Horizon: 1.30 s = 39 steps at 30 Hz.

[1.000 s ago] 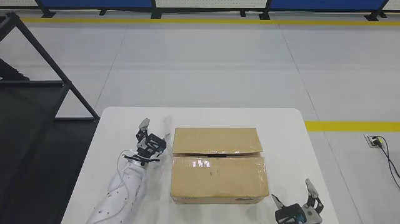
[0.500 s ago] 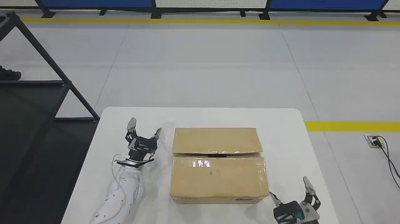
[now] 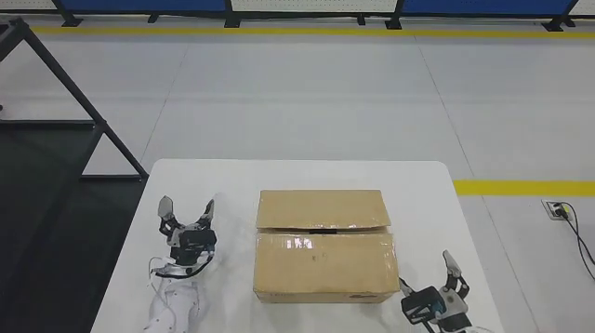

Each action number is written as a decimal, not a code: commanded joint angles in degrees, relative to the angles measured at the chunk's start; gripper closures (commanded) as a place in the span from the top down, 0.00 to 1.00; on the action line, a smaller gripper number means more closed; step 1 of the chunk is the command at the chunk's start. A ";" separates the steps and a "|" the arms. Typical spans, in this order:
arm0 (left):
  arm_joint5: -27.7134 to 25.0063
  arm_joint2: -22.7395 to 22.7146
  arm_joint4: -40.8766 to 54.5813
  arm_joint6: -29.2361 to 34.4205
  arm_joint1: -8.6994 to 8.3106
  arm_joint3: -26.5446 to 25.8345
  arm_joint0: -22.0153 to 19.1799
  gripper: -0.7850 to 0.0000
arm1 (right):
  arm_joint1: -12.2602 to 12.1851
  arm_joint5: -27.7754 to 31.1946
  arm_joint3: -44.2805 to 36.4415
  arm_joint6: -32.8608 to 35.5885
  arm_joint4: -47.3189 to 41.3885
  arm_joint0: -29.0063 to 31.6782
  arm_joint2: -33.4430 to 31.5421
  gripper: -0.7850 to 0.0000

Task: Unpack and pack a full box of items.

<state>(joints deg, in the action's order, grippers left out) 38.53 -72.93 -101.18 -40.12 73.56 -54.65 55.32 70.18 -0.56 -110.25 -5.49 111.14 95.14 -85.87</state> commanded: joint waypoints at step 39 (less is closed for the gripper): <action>10.11 -12.53 -2.51 10.47 -0.18 -7.39 11.47 1.00 | 0.33 4.94 2.35 2.89 2.05 -8.09 3.26 1.00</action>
<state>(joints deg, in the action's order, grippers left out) 48.63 -85.33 -103.78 -29.79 73.35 -62.13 66.58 70.50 4.31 -107.92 -2.65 113.10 87.24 -82.69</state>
